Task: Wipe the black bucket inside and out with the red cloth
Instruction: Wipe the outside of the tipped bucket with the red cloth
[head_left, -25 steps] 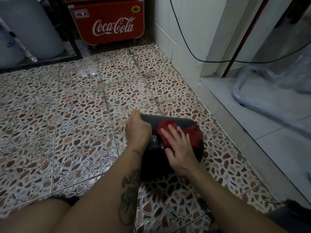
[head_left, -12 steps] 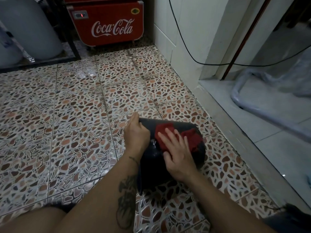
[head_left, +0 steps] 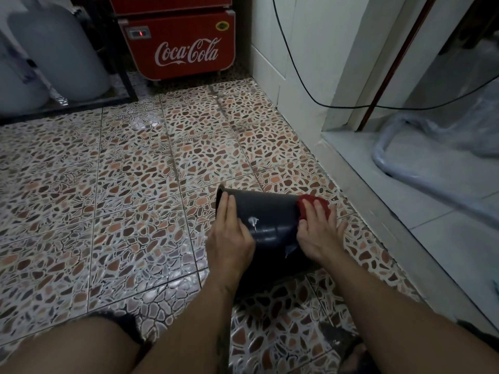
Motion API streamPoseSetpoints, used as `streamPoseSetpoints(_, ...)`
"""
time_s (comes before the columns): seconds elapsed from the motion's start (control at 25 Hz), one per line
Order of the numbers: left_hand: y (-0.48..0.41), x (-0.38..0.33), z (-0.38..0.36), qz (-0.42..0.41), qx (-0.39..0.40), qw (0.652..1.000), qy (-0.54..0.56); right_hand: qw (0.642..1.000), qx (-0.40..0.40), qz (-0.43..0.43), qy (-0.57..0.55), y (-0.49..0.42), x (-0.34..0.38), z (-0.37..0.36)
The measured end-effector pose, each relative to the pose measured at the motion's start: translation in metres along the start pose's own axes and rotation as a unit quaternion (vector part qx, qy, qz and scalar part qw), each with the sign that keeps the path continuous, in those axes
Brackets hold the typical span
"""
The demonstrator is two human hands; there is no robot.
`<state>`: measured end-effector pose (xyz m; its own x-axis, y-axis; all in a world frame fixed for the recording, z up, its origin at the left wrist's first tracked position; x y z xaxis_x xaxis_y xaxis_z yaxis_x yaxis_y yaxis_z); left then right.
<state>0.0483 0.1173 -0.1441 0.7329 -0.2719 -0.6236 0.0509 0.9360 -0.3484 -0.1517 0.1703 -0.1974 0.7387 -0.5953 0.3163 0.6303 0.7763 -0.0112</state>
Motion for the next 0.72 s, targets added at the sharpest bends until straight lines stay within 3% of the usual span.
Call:
streamPoseSetpoints(0.16, 0.001, 0.0, 0.001, 0.034, 0.008, 0.999, 0.024, 0.999, 0.02, 0.046, 0.019, 0.005, 0.023, 0.015)
streamPoseSetpoints(0.32, -0.028, 0.001, -0.002, 0.073, 0.038, 0.996, 0.03, 0.975, 0.074, 0.173, -0.12, 0.033, 0.051, 0.022)
streamPoseSetpoints(0.44, -0.033, 0.008, 0.004, 0.095, 0.025, 0.994, 0.056, 0.962, 0.017, 0.261, -0.073, 0.031, 0.05, 0.026)
streamPoseSetpoints(0.6, -0.019, 0.008, 0.008, 0.104, -0.033, 0.99, 0.085, 0.982, -0.01, 0.187, 0.008, 0.026, 0.018, 0.02)
streamPoseSetpoints(0.72, -0.019, 0.009, 0.003, 0.096, -0.037, 0.987, 0.12, 0.976, 0.002, 0.215, -0.042, 0.035, 0.034, 0.005)
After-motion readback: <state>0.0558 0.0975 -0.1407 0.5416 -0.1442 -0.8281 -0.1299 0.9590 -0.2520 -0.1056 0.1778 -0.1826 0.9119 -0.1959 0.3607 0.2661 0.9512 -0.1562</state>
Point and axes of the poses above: each hand's wrist, its own y-axis away from the middle knuckle, its own z-axis out of the back of the hand, x = y × z, the point moved 2 cm from there along -y, towards the middle knuckle, and after that the axes turned 15 degrees about -x, right-handed, at the moved point
